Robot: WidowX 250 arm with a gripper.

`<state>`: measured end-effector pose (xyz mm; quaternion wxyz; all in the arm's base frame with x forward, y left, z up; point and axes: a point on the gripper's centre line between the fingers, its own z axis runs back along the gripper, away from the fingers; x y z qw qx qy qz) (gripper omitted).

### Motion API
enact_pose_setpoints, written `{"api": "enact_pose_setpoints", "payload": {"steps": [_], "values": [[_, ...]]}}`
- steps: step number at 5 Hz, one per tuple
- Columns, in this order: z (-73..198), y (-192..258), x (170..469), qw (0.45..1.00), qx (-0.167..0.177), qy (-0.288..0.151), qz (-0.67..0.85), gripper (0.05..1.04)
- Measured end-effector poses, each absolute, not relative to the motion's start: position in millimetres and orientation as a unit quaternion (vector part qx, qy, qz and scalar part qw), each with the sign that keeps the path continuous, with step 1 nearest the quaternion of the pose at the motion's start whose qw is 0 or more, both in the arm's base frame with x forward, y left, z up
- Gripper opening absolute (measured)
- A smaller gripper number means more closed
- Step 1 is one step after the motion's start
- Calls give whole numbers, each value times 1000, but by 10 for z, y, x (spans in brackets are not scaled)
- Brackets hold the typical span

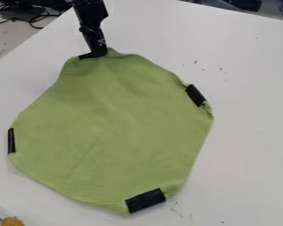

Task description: Unfold the cloth bottom right to top left

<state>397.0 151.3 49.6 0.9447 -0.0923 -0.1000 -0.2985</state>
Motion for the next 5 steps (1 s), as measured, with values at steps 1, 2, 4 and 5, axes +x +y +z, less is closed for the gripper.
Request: {"api": "enact_pose_setpoints", "payload": {"steps": [1, 2, 4, 5], "values": [[372, 1556, 4067, 939, -103, -91, -314, 79], [297, 1577, 4122, 936, -107, -88, -324, 230], [323, 1560, 4167, 936, -84, -70, -335, 793], [315, 1552, 4219, 934, -64, -72, -343, 999]]}}
